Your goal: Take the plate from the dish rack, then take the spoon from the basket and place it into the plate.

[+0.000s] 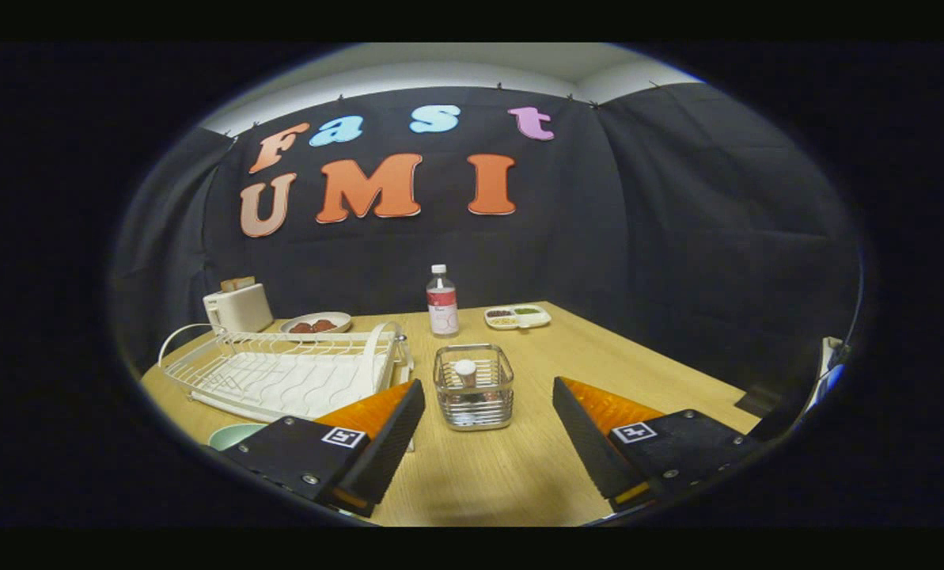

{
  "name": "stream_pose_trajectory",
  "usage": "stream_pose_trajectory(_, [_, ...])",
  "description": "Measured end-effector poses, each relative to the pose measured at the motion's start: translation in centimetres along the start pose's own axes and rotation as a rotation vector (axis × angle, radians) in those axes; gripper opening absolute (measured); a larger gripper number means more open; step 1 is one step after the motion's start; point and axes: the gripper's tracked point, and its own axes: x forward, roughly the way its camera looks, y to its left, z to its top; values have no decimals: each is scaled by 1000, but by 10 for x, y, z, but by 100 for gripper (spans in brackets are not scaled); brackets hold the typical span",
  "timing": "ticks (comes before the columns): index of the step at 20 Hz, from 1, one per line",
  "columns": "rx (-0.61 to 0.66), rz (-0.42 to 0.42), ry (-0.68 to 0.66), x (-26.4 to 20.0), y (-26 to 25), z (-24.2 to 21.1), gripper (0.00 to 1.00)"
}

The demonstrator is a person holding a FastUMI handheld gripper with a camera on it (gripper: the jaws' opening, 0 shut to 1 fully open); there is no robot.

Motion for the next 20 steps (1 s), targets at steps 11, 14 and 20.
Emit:
stream_pose_trajectory(11, [-25,7,27,46,13,-16,32])
stream_pose_trajectory(14, [-7,37,27,49,21,-12,17])
stream_pose_trajectory(20, [-35,60,31,47,26,-7,7])
